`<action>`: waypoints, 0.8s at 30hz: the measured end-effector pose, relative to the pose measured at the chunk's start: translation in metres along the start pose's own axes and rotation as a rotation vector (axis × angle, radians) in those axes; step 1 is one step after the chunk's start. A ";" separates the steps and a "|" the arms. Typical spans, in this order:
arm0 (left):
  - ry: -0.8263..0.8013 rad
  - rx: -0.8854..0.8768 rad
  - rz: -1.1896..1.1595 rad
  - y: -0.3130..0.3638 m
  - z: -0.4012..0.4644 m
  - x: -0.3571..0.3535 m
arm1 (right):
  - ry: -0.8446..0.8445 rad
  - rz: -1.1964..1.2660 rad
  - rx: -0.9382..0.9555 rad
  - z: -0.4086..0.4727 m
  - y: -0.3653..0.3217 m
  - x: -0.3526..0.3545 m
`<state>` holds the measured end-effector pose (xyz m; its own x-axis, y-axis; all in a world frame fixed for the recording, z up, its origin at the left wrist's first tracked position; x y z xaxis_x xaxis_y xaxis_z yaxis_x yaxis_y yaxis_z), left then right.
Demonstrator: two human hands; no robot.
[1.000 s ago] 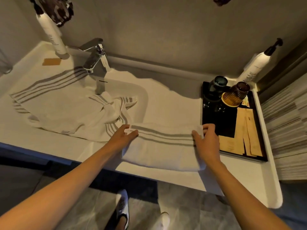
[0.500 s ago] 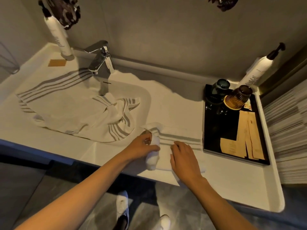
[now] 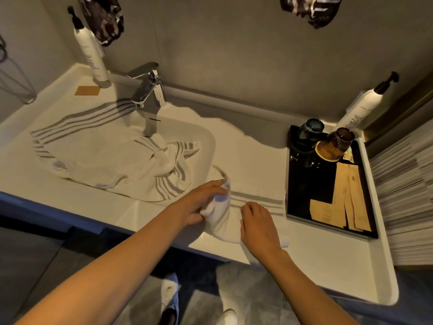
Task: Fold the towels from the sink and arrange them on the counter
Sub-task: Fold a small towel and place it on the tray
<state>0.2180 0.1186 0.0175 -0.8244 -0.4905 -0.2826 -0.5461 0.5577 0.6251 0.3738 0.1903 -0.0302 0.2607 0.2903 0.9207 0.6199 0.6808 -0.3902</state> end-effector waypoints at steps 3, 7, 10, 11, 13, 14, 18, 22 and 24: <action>0.063 -0.100 -0.045 0.007 0.006 -0.001 | -0.027 0.020 -0.030 -0.001 0.001 -0.002; 0.460 -0.243 0.270 0.024 0.008 0.037 | -0.011 0.003 -0.012 -0.001 0.002 -0.002; 0.762 -0.332 0.708 0.028 -0.002 0.084 | -0.005 -0.008 -0.030 -0.001 0.004 -0.006; 0.849 -0.330 0.820 0.024 -0.008 0.096 | 0.002 -0.006 -0.033 -0.001 0.004 -0.007; 0.924 -0.324 0.916 0.012 -0.016 0.104 | 0.019 0.007 -0.022 0.005 0.002 -0.006; 0.894 -0.304 0.923 0.005 -0.014 0.102 | 0.024 0.015 -0.022 0.009 0.001 -0.004; 0.598 -0.012 1.024 -0.025 0.005 0.083 | 0.056 0.041 -0.053 0.018 0.005 -0.009; 0.523 -0.193 0.834 -0.016 0.010 0.069 | 0.064 -0.044 -0.064 -0.002 0.008 -0.019; 0.458 -0.331 0.766 -0.013 0.006 0.064 | 0.061 -0.085 -0.056 -0.019 0.012 -0.019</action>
<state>0.1720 0.0841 -0.0131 -0.7636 -0.3238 0.5586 0.2467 0.6532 0.7159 0.3908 0.1800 -0.0521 0.2486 0.1903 0.9497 0.6821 0.6618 -0.3111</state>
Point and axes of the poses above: each hand's wrist, its own z-axis towards the middle knuckle, its own x-axis out of the back of the hand, y = z × x, the point moved 5 cm from there along z, towards the middle knuckle, and after that the axes turned 11 degrees about z, right-handed, at the moved point
